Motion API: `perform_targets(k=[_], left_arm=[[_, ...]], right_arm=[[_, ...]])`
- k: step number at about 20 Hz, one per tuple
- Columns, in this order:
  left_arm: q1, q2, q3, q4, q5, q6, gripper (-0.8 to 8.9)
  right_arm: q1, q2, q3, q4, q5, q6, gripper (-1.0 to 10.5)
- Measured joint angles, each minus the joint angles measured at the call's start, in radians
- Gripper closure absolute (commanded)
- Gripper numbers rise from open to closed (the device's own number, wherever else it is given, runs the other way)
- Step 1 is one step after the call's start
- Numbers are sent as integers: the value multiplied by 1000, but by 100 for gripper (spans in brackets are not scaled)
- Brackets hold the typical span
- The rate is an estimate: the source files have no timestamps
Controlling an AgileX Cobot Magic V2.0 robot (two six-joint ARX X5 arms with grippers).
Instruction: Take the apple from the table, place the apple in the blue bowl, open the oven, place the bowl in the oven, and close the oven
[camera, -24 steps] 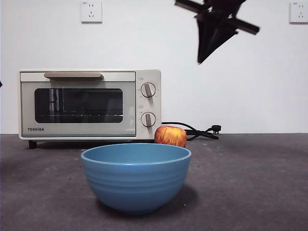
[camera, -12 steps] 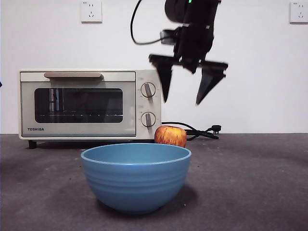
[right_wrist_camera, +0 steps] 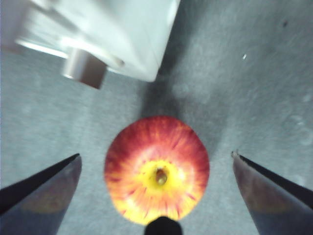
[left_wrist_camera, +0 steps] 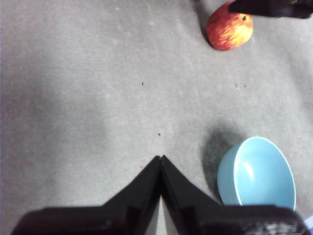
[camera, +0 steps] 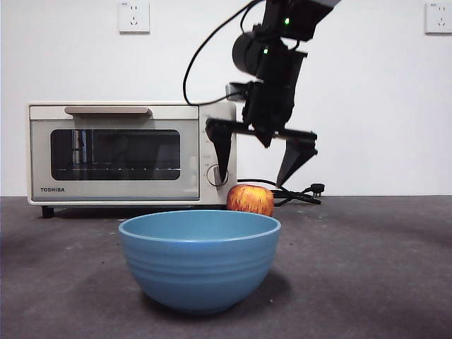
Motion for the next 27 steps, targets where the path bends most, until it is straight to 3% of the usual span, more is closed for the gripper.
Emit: perform_targets(k=[5,6,8,9,13,17,21,27], left_arm=[[0,0,0,0,0,0,817],[0,0,0,0,0,0,817],[0,2,0,-1,-1,0,817],[0,2,0,-1,-1,0,817],[0,2,0,-9,-3,3,817],[0,2,0,-39,-3,27,817],[0,2,0,-45,-3,34,817],[0,2,0,-77,-3,34,817]], right_arm=[[0,74,0,9,-23,3,301],[0,81,0,13,-25,6,406],[0,84,0,13,-29,10,871],[0,84,0,15,-29,14,945],[3,83,3,2,-27,14,954],[40,-12,2,-126,-10,-26,949],[156,-190,8,-268,14,-91,948],[325,-243,-7,-372,35,-134,948]])
